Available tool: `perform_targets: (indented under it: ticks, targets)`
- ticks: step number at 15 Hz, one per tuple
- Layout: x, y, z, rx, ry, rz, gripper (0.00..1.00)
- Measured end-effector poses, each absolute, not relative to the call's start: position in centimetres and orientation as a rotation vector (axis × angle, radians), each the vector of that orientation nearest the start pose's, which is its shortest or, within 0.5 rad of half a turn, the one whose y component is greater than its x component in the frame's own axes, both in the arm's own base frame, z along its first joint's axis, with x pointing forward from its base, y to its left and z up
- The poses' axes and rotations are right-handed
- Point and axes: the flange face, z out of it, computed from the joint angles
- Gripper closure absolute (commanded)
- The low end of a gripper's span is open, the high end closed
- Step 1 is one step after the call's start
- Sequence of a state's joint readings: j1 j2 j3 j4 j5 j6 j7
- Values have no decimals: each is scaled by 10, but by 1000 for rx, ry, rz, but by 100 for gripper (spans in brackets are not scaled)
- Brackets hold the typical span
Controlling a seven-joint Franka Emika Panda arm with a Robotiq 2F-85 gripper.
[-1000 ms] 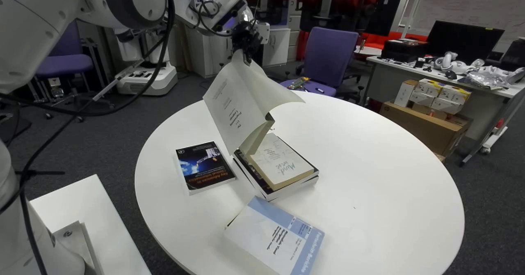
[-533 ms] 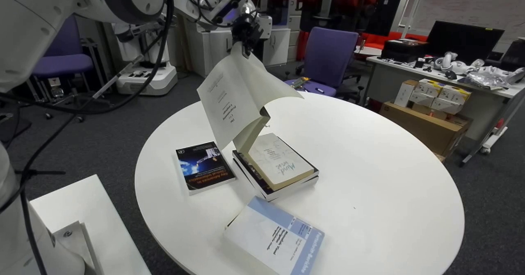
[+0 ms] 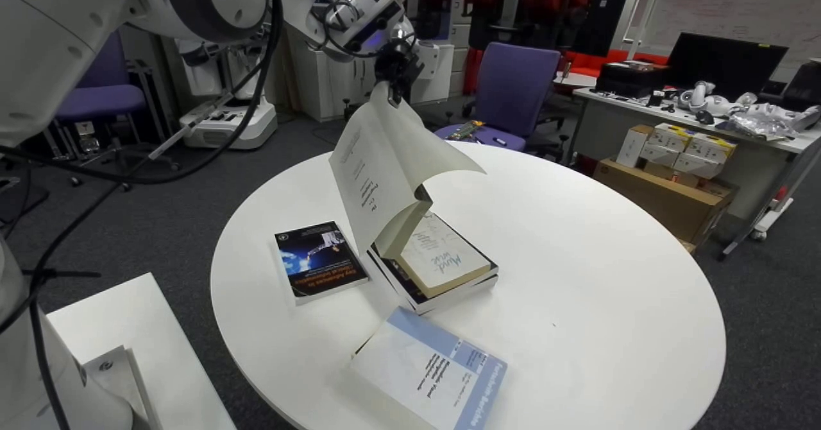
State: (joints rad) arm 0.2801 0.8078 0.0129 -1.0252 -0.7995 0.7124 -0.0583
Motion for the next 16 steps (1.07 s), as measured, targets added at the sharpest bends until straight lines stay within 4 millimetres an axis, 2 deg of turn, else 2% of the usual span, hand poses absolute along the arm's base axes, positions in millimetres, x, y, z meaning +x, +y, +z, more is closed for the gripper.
perform_targets:
  ticks: [8, 16]
  targets:
    - [627, 71, 325, 1912, 114, -1242, 100]
    - [643, 35, 287, 1958, 142, -1209, 100]
